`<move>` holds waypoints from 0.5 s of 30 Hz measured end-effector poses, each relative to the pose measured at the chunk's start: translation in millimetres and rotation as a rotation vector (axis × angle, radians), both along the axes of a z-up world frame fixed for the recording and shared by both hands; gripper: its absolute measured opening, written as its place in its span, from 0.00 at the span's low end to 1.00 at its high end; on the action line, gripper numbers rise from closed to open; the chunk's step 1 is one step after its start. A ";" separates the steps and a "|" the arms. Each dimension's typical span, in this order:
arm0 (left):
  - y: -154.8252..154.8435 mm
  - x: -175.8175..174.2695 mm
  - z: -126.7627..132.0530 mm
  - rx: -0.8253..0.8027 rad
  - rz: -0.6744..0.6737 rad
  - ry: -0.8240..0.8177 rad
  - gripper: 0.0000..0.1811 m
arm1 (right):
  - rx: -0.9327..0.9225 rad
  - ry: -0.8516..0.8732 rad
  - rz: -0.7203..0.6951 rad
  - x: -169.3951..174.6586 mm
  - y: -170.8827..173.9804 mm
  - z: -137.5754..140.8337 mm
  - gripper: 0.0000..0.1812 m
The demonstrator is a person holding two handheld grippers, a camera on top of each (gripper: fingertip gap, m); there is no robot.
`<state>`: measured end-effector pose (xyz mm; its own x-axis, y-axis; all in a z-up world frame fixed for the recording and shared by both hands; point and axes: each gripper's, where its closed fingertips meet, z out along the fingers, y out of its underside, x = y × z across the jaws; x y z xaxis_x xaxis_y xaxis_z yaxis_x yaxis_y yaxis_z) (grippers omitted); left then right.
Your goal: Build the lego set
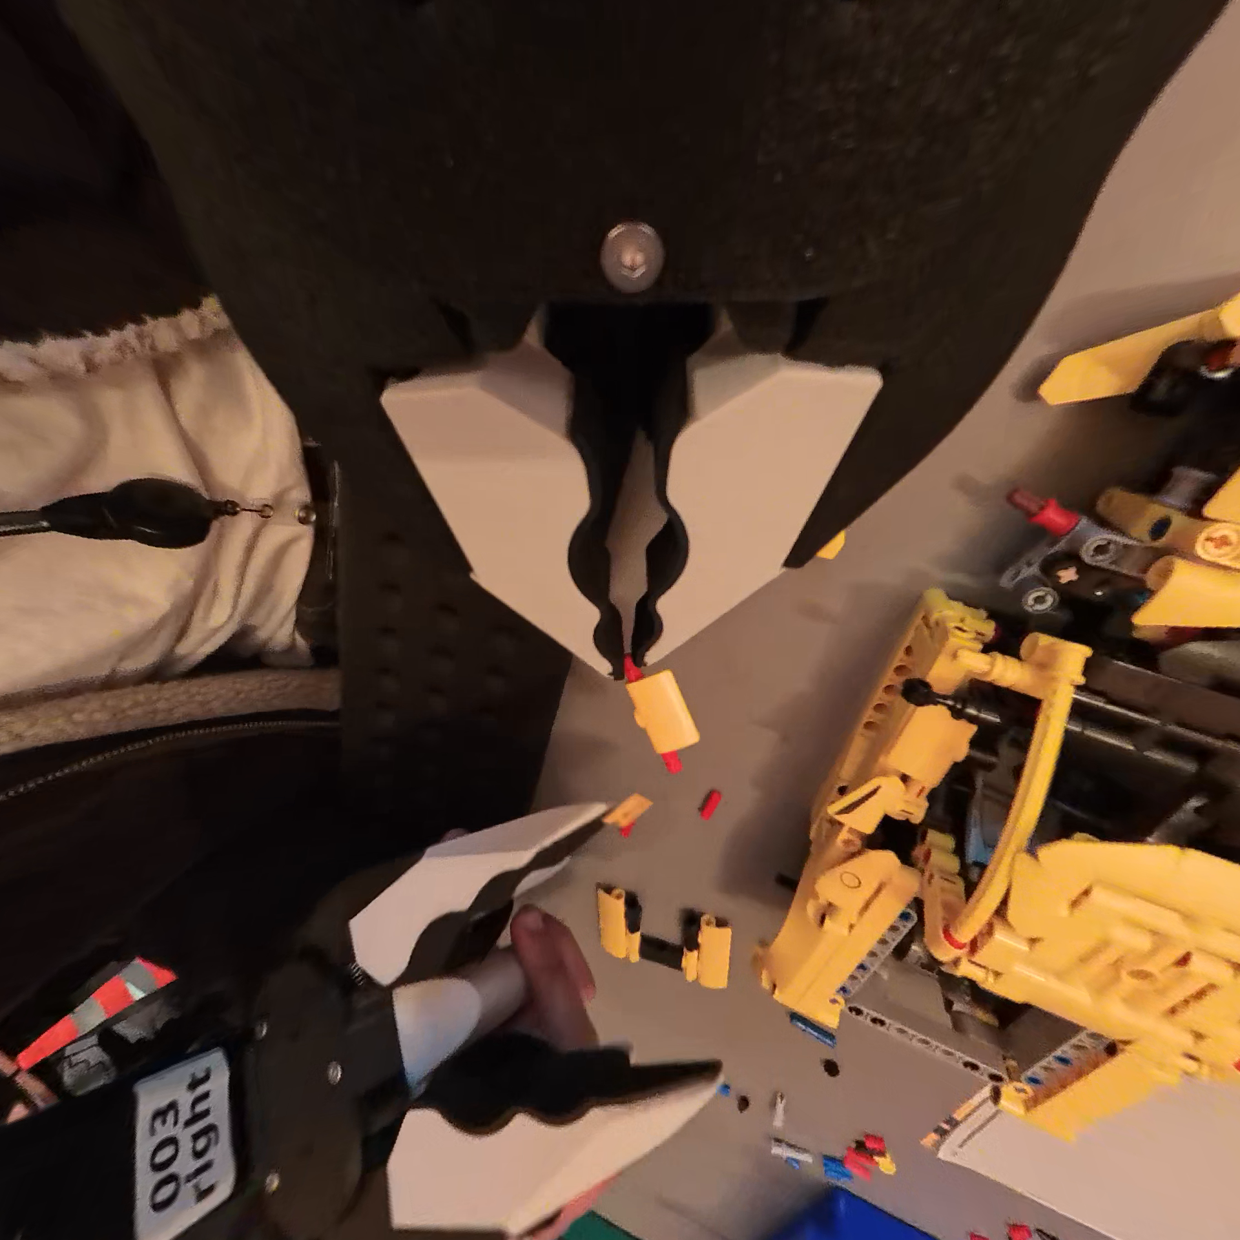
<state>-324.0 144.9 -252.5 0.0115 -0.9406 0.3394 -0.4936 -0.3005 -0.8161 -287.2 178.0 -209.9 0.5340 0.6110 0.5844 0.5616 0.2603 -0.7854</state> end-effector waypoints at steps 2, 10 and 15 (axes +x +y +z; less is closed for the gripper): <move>-1.8 1.0 -4.0 0.028 -0.006 0.019 0.01 | 0.077 -0.061 -0.018 0.4 3.1 4.7 0.33; 11.4 -0.2 -18.0 0.258 0.046 0.120 0.01 | 0.131 -0.270 0.097 -31.8 6.2 4.3 0.34; 6.1 -0.6 -21.6 0.191 0.000 0.128 0.00 | 0.215 -0.389 0.126 -40.2 8.0 -10.1 0.33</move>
